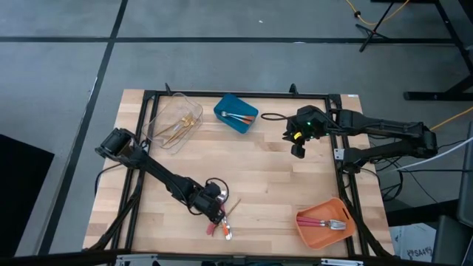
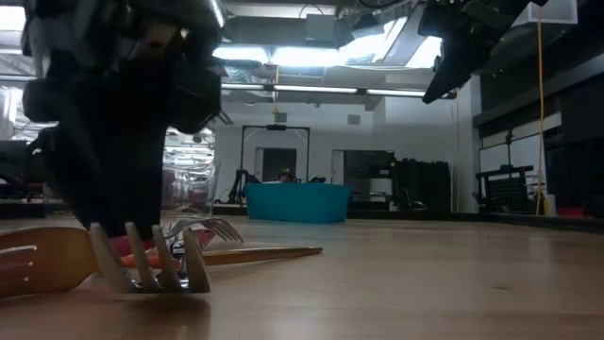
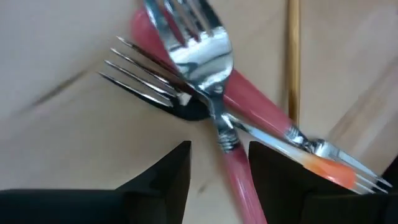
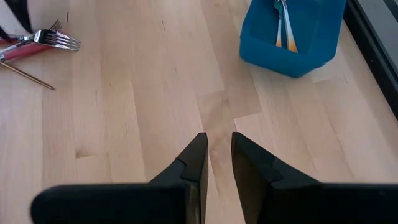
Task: Sort silverware by color (type)
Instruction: Put the pink fork into the orange bin
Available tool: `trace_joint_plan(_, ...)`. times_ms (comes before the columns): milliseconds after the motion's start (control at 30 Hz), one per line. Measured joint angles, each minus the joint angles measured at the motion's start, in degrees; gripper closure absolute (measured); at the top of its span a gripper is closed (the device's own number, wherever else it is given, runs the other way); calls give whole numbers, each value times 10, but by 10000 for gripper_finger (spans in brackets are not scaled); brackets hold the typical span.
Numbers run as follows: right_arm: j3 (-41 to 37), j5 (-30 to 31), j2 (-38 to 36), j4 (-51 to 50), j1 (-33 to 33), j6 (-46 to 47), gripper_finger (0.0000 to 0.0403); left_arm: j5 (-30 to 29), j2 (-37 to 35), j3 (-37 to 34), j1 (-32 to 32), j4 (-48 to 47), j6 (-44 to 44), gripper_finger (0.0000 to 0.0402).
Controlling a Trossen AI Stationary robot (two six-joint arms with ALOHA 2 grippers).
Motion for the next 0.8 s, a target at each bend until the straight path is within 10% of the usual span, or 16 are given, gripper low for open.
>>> trace_joint_plan(800,0,0,0,0,-1,0,343,-11,12,0,4,2,-16,298)
